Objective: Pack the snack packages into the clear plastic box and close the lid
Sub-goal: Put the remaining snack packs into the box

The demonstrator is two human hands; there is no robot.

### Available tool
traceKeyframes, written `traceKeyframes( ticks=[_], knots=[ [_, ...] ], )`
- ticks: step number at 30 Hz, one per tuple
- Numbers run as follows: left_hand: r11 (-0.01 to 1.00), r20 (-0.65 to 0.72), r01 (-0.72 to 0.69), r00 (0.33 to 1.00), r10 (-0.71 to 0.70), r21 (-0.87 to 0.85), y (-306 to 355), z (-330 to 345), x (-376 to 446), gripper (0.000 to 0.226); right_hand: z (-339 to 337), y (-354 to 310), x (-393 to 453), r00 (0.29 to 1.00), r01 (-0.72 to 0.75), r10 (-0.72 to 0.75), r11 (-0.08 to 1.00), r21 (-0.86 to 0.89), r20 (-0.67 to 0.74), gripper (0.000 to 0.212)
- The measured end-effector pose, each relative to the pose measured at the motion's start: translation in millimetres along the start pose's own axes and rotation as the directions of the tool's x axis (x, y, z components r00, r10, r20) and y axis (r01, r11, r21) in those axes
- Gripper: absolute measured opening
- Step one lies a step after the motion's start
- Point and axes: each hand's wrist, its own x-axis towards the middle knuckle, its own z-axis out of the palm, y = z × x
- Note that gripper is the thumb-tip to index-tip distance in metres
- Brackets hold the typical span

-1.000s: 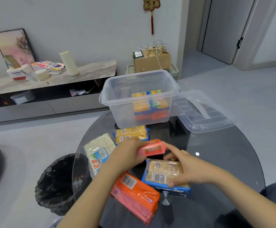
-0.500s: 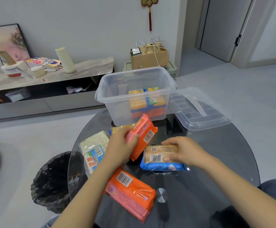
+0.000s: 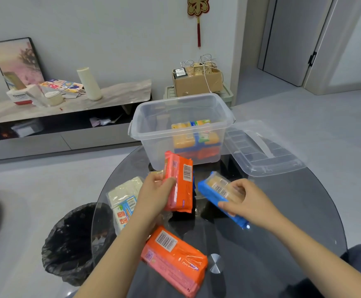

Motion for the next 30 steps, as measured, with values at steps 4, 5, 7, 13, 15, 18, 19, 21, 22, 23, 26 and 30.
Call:
traceKeyframes(
  ticks=[4, 5, 7, 13, 15, 18, 19, 21, 22, 23, 26, 30],
  knots=[
    [0.991, 0.080, 0.090, 0.993, -0.083, -0.094, 1.6, 8.4, -1.5, 0.020, 0.6, -20.2, 2.0, 0.986, -0.115, 0.155, 0.902, 0.416, -0.063, 0.045],
    [0.985, 0.120, 0.106, 0.989, -0.090, -0.136, 2.6, 12.2, -3.2, 0.024, 3.2, -27.2, 2.6, 0.984, -0.124, 0.169, 0.870, 0.477, -0.052, 0.046],
    [0.962, 0.207, 0.132, 0.975, -0.082, -0.237, 3.8, 21.1, -8.4, 0.031, 11.5, -42.4, 3.0, 0.983, -0.130, 0.178, 0.829, 0.544, -0.036, 0.047],
    [0.887, 0.346, 0.161, 0.938, -0.001, -0.433, 6.7, 32.3, -21.0, 0.039, 32.4, -64.3, 0.2, 0.977, -0.068, 0.144, 0.907, 0.416, -0.154, 0.043],
    [0.884, 0.392, 0.150, 0.919, 0.040, -0.442, 7.7, 30.2, -21.9, 0.051, 33.5, -65.5, -2.1, 0.984, -0.059, 0.118, 0.922, 0.383, -0.132, 0.029],
    [0.923, 0.373, 0.108, 0.927, 0.040, -0.369, 8.7, 29.8, -21.6, 0.055, 26.6, -69.4, -5.1, 0.990, -0.020, 0.068, 0.933, 0.360, -0.120, 0.018],
    [0.925, 0.353, 0.102, 0.935, 0.036, -0.365, 10.6, 28.9, -20.5, 0.050, 21.5, -71.9, -5.4, 0.993, -0.008, 0.050, 0.930, 0.369, -0.105, 0.017],
    [0.913, 0.329, 0.100, 0.944, 0.039, -0.395, 20.4, 24.5, -17.7, 0.038, 6.3, -78.9, -5.6, 0.999, -0.007, 0.020, 0.888, 0.460, -0.025, 0.018],
    [0.900, 0.332, 0.105, 0.942, 0.047, -0.424, 28.3, 21.2, -15.1, 0.032, -3.0, -83.8, -4.1, 0.999, -0.018, -0.003, 0.853, 0.522, 0.039, 0.021],
    [0.885, 0.350, 0.110, 0.935, 0.062, -0.452, 37.8, 17.8, -12.9, 0.026, -12.7, -89.6, -2.2, 0.994, -0.041, -0.025, 0.820, 0.571, 0.108, 0.026],
    [0.857, 0.414, 0.102, 0.900, 0.137, -0.504, 72.3, 9.5, -5.9, 0.020, -37.1, -112.9, 10.0, 0.954, -0.129, -0.082, 0.756, 0.642, 0.289, 0.031],
    [0.867, 0.385, 0.031, 0.904, 0.188, -0.497, 115.3, 2.2, 6.3, 0.017, -53.5, -143.4, 33.7, 0.941, -0.112, -0.145, 0.717, 0.688, 0.305, 0.029]
  ],
)
